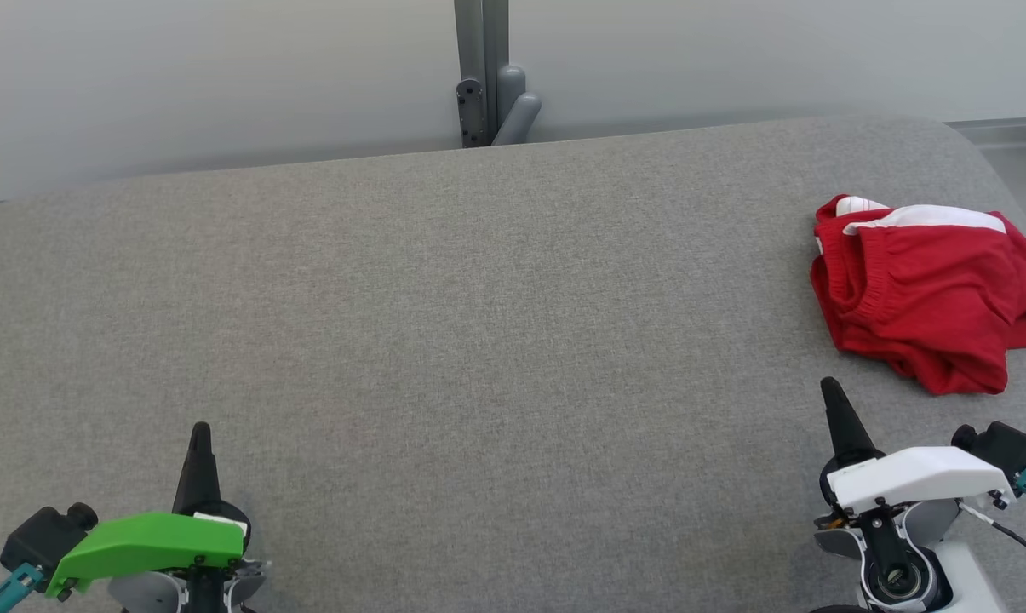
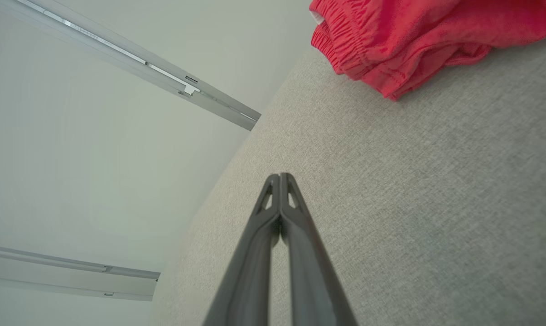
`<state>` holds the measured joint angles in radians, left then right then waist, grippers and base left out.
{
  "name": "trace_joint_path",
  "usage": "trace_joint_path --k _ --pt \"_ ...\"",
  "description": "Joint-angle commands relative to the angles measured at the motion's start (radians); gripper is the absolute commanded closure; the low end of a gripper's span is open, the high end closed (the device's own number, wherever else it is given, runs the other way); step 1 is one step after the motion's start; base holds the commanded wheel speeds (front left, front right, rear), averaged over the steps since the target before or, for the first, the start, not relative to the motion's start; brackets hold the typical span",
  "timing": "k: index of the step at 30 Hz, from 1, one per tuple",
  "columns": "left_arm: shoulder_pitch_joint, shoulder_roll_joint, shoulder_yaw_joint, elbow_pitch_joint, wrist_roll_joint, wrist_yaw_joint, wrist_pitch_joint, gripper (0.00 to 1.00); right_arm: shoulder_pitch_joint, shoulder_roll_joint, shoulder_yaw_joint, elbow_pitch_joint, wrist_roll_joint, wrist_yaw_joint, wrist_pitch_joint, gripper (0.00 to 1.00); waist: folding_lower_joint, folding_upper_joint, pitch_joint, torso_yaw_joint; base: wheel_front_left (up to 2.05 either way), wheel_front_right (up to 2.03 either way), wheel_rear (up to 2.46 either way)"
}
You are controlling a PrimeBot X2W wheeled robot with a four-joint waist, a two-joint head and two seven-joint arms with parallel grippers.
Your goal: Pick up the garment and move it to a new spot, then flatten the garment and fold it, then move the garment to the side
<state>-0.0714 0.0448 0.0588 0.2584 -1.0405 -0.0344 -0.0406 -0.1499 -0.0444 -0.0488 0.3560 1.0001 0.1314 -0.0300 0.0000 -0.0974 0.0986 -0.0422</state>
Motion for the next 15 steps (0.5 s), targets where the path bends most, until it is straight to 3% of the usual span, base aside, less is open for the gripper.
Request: trace_joint_path --k 1,15 --pt "-0.022 0.005 0.004 -0.016 -0.025 0.002 0.004 1.00 -0.023 -0.007 -0.005 -0.013 0.026 0.000 0.005 1.00 0.0000 0.0000 0.000 0.001 0.00 0.00 0.00" --pt "-0.037 0.006 0.020 -0.035 -0.166 0.004 0.041 1.00 -0.029 -0.010 -0.022 -0.020 0.179 0.000 0.043 1.00 0.0000 -0.0001 -0.001 0.009 0.00 0.00 0.00"
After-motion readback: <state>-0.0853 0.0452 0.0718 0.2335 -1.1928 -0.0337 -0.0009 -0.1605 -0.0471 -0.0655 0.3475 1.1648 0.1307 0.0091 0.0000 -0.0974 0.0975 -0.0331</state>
